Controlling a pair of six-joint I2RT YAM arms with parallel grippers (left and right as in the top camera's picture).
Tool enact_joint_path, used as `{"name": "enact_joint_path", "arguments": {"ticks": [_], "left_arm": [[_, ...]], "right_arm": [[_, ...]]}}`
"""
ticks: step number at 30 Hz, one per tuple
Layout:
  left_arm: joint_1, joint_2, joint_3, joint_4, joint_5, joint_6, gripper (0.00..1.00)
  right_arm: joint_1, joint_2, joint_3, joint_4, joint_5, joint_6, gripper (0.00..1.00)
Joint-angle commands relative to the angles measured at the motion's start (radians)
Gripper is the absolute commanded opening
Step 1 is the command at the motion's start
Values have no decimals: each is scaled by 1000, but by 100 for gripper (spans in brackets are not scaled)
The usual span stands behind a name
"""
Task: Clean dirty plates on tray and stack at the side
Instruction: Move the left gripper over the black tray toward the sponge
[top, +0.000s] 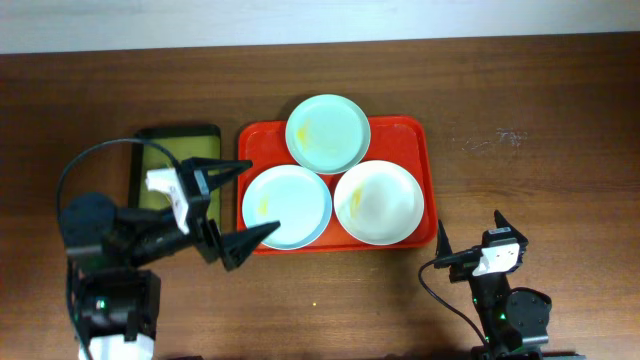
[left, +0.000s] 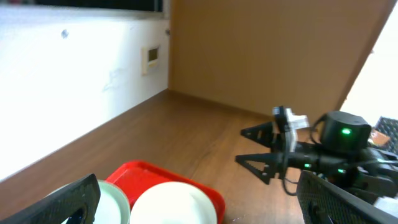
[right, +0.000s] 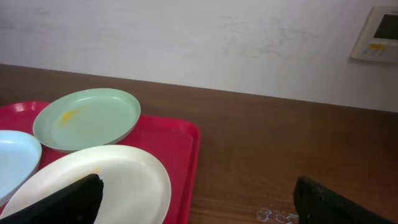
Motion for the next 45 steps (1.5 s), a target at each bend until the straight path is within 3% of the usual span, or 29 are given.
{"name": "enact_joint_path", "arguments": {"ticks": [1,4,6,14,16,20,26,35,41,45], "left_arm": [[5,19,42,-33,-215,-13,99],[5,24,158,-292,-658,44,99],[5,46,224,-430,-822,44,99],[5,178,262,-608,-851,24,99],[5,253,321,-690,-938,-30,99],[5,454,476,-851,-1099,-30,99],[25,669,485,-783,-1183,-122,99],[31,882,485,-596,-1224,-130,99],[63,999,485,-510,-1240,-362,99],[84,1037,485,-466,-1241,-383,92]], "right_arm": [[-7,-4,-8,-1,8,10,99],[-7,-4,-8,-1,8,10,99],[-7,-4,-8,-1,8,10,99],[-7,-4,-8,-1,8,10,99],[-7,-4,-8,-1,8,10,99],[-7,-4,-8,-1,8,10,99],[-7,-4,-8,-1,8,10,99],[-7,-4,-8,0,8,10,99],[-7,-4,-8,-1,8,10,99],[-7,-4,-8,-1,8,10,99]]}}
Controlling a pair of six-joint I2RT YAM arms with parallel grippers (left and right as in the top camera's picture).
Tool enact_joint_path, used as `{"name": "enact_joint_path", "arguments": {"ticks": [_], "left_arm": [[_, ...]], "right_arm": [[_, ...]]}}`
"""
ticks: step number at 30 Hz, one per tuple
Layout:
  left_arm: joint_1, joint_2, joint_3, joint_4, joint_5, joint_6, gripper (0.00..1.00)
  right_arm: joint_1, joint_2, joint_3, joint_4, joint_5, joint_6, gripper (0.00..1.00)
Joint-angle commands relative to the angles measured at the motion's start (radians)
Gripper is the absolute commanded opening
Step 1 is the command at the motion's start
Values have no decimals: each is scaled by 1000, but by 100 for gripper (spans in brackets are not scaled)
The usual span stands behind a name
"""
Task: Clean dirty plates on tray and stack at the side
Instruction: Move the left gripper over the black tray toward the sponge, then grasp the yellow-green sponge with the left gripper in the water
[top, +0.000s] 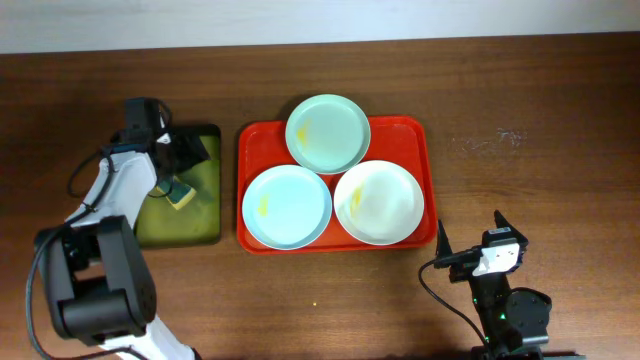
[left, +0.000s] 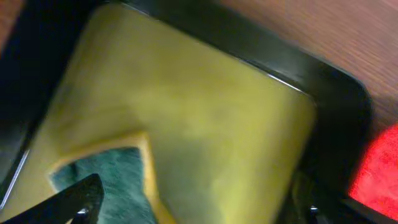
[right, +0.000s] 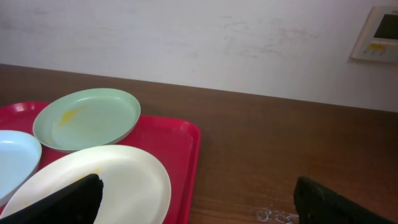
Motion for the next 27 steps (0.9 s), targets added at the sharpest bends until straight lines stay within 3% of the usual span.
{"name": "enact_joint_path", "arguments": {"ticks": [1,3,4,19,21,22,24,25,27], "left_arm": [[14,26,11,11,-17,-64,87],[14,29,11,10,-17,-64,68],[14,29,11,10,-17,-64,66],[13,108,-7,4,-66,-64,56],[13,110,-7,4,-66,-64,45],[13,110,-7,4,-66,-63,33],[14,110,-7,-1,-66,-63,25],[14,110,-7,-5,-66,-63,25],[14,111,-8,-13,-66,-63,43]], "right_arm": [[-7,-4,-8,-1,8,10,99],[-7,-4,-8,-1,8,10,99],[-7,-4,-8,-1,8,10,99],[-7,-4,-8,-1,8,10,99],[-7,-4,-8,0,8,10,99],[-7,-4,-8,-1,8,10,99],[-7,-4,-8,-1,8,10,99],[-7,-4,-8,-1,8,10,99],[-7,-4,-8,-1,8,10,99]]}}
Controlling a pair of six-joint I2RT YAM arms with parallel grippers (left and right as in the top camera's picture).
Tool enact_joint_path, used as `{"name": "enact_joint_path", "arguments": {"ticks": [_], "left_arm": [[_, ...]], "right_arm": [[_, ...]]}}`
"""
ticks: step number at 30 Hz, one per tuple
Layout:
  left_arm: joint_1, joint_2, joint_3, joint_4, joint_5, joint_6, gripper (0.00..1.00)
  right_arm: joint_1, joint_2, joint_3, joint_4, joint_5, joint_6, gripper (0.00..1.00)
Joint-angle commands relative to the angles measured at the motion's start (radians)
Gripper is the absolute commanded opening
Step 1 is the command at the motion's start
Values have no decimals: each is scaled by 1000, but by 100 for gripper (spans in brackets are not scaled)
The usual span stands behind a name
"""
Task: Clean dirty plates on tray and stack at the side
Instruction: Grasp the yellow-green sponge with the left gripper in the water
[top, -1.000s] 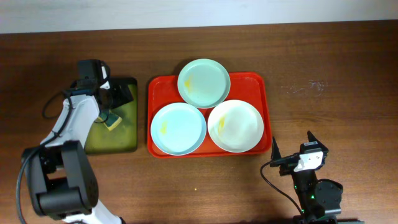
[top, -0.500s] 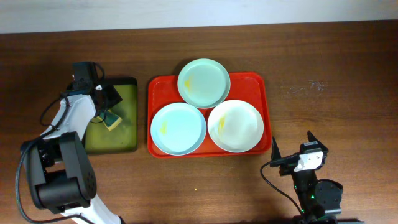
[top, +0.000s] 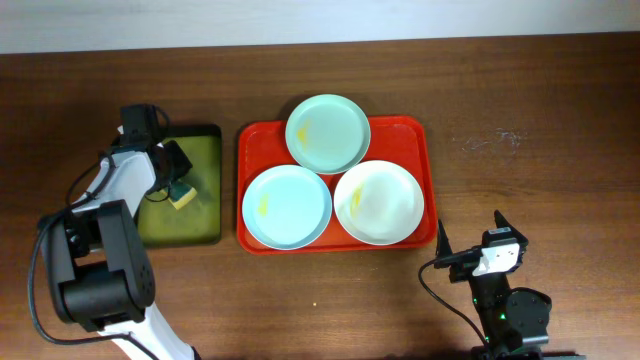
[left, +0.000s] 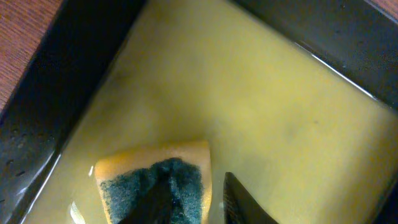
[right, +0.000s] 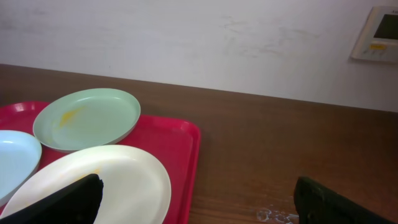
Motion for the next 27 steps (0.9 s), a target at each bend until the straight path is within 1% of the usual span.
{"name": "enact_joint_path", "arguments": {"ticks": [1,2,3,5,7,9,11,14,19,22,25,26,27], "left_arm": [[-4,36,-8,-28,21,-2,47],[-4,37,-9,-35,22,-2,63],[-4,38,-9,-42,22,-2,66],[-4,38,-9,-71,24,-2,61],[-4,38,-9,-111,21,-2,60],[-3,37,-6,-113,20,2,60],[-3,37,12,-111,18,18,63],[-3,21,61,-127,29,34,63],[-5,-16,143,-230,29,40,63],[-5,-27,144,-326,27,39,72],[-5,-23,140,-346,22,39,82],[-5,-22,140,-346,22,39,93],[-5,-22,140,-354,21,39,94]], "right_arm": [[-7,-4,-8,-1,8,11,99],[-7,-4,-8,-1,8,11,99],[-7,-4,-8,0,8,11,99],[-7,-4,-8,-1,8,11,99],[-7,-4,-8,-1,8,11,99],[-7,-4,-8,-1,8,11,99],[-7,-4,-8,0,8,11,99],[-7,-4,-8,0,8,11,99],[-7,-4,-8,-1,8,11,99],[-7,-4,-8,-1,8,11,99],[-7,-4,-8,-1,8,11,99],[-7,-4,-8,-1,8,11,99],[-7,-4,-8,0,8,11,99]]}}
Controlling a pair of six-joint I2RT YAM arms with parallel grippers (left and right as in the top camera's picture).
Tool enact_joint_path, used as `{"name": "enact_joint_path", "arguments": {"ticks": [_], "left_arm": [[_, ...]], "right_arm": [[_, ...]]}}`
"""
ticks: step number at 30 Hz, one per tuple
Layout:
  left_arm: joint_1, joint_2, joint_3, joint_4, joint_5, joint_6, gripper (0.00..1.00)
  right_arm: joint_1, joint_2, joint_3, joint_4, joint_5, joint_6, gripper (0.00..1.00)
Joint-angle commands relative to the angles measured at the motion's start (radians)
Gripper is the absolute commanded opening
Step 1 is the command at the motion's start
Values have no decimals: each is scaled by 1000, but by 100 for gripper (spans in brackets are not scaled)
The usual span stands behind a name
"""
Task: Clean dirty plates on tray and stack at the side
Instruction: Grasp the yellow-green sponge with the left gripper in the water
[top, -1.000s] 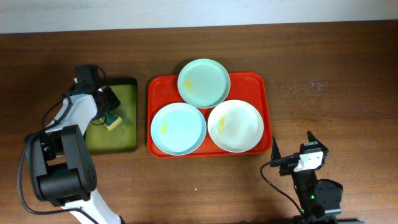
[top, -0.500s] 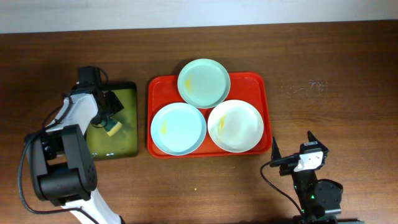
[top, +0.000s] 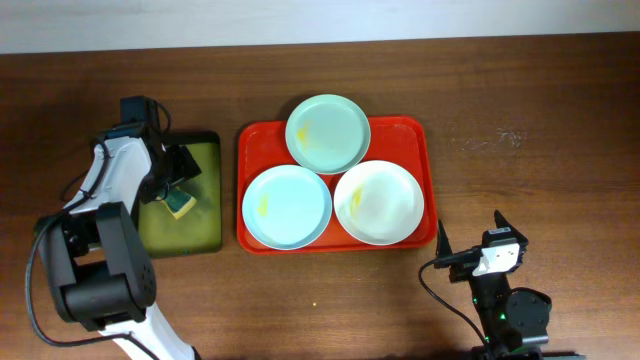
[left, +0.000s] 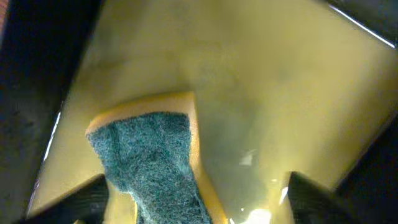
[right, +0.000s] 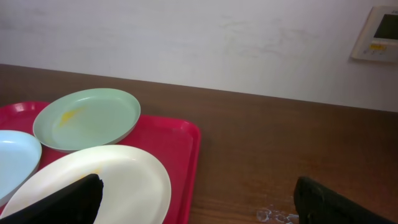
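Note:
Three dirty plates lie on the red tray (top: 426, 150): a green plate (top: 327, 132) at the back, a blue plate (top: 286, 207) front left, a white plate (top: 375, 203) front right, each with a yellow smear. A yellow sponge (left: 149, 149) with a green scrub face lies in the dark basin (top: 180, 243) of yellowish liquid, left of the tray. My left gripper (left: 198, 180) is open low over the basin, its fingers on either side of the sponge's near end. My right gripper (right: 196, 186) is open near the table's front right, away from the plates.
The basin's dark rim (left: 37, 74) stands close on the left of the left gripper. Bare wooden table (top: 530, 120) lies right of the tray and in front of it. A small wet spot (right: 273, 216) marks the wood by the right gripper.
My left gripper's fingers stood close together just short of the sponge; now they are wide apart with the sponge between them. The sponge lies slightly nearer the front. The right arm has not moved.
First my left gripper was open above the table in front of the basin. Then it was over the basin, open, beside the sponge. Then its fingers were close together at the sponge's edge. Now they are spread around the sponge. Plates and right arm stayed put.

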Motion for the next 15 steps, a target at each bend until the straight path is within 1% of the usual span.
{"name": "enact_joint_path", "arguments": {"ticks": [1,3,5,8,10,13,15], "left_arm": [[3,-19,3,-9,-6,9,94],[3,-15,2,-8,-36,7,95],[3,-10,0,-9,-76,-72,99],[3,-4,-4,-13,-71,-169,99],[3,-4,-4,-13,-64,-171,99],[3,-4,-4,-55,-25,-171,100],[3,-2,-17,-55,-27,-171,93]], "right_arm": [[-7,-4,-8,-1,8,10,99],[-7,-4,-8,-1,8,10,99],[-7,-4,-8,0,8,10,99],[-7,-4,-8,-1,8,10,99],[-7,-4,-8,-1,8,10,99],[-7,-4,-8,-1,8,10,99],[-7,-4,-8,-1,8,10,99]]}}
